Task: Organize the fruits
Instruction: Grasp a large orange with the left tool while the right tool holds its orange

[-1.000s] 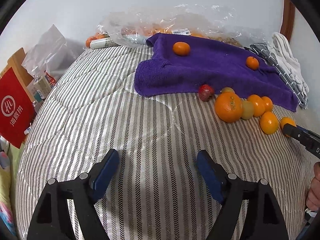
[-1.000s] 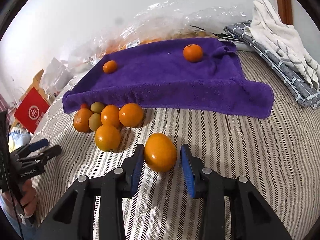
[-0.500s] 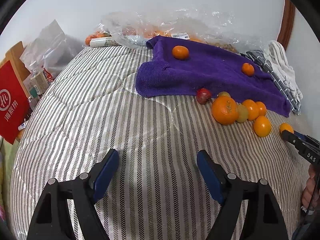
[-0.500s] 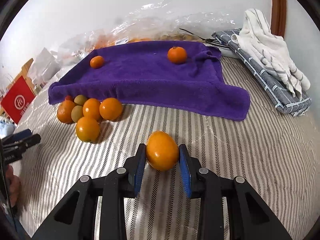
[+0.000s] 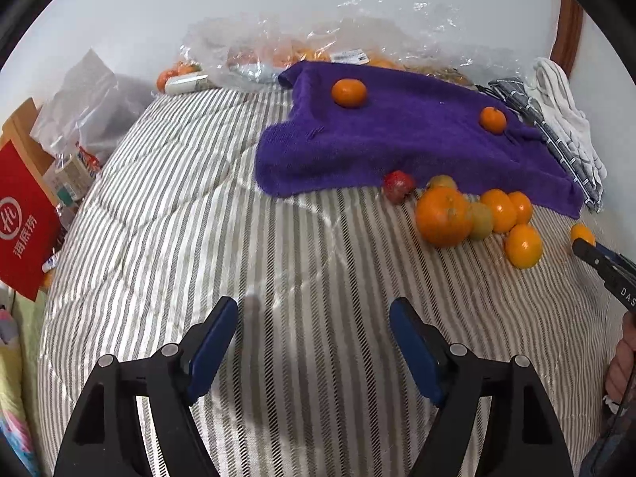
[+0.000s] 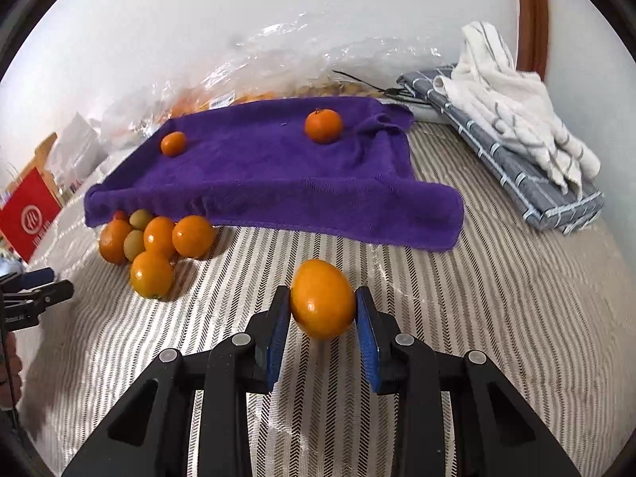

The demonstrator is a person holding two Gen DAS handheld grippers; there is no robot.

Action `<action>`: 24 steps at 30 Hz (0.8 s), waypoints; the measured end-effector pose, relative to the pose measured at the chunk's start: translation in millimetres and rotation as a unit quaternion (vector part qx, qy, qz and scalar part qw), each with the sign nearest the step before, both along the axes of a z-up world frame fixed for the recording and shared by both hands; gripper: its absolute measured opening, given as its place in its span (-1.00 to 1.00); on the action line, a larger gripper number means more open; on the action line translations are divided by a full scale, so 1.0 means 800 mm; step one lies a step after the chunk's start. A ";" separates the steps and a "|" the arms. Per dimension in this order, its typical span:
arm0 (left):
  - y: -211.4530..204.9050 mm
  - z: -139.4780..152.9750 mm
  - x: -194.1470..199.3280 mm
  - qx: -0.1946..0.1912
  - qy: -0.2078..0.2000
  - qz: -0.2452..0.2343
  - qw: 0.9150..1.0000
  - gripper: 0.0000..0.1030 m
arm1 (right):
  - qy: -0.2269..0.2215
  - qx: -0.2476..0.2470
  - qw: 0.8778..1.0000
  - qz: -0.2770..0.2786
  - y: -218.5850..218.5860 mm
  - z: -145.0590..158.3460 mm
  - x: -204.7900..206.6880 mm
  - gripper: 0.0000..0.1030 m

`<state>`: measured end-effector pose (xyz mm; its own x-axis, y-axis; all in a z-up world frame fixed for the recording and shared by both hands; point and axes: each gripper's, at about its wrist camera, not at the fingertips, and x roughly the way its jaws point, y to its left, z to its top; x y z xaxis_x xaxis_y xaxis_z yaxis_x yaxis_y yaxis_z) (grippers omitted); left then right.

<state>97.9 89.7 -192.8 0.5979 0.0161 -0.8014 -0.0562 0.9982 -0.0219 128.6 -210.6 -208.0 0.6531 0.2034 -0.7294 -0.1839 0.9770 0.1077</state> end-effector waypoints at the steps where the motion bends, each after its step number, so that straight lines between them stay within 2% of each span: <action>1: -0.004 0.002 0.001 -0.002 -0.002 -0.003 1.000 0.48 | -0.001 0.006 1.000 0.000 -0.002 0.000 0.000 -0.37; 6: -0.021 -0.002 0.010 -0.034 0.005 -0.022 0.999 0.48 | 0.008 0.006 1.000 0.007 0.001 -0.003 0.001 -0.36; 14: -0.038 -0.004 0.015 -0.053 0.005 -0.034 0.998 0.47 | 0.015 0.015 1.000 0.018 0.003 -0.005 0.003 -0.37; 19: -0.046 0.000 0.023 -0.084 0.006 -0.043 0.995 0.47 | 0.008 0.029 0.999 0.012 -0.003 -0.003 0.001 -0.36; 20: -0.050 0.000 0.026 -0.086 0.007 -0.047 0.995 0.47 | 0.006 0.033 0.999 0.012 -0.005 -0.002 0.000 -0.36; 24: -0.064 0.000 0.040 -0.053 0.004 -0.037 0.998 0.47 | 0.007 0.056 0.998 0.021 -0.009 -0.002 -0.001 -0.36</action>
<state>129.7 38.6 -192.9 0.5875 -0.1130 -0.8013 0.0167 0.9917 -0.1276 127.9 -218.0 -209.8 0.6319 0.3109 -0.7099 -0.2223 0.9502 0.2183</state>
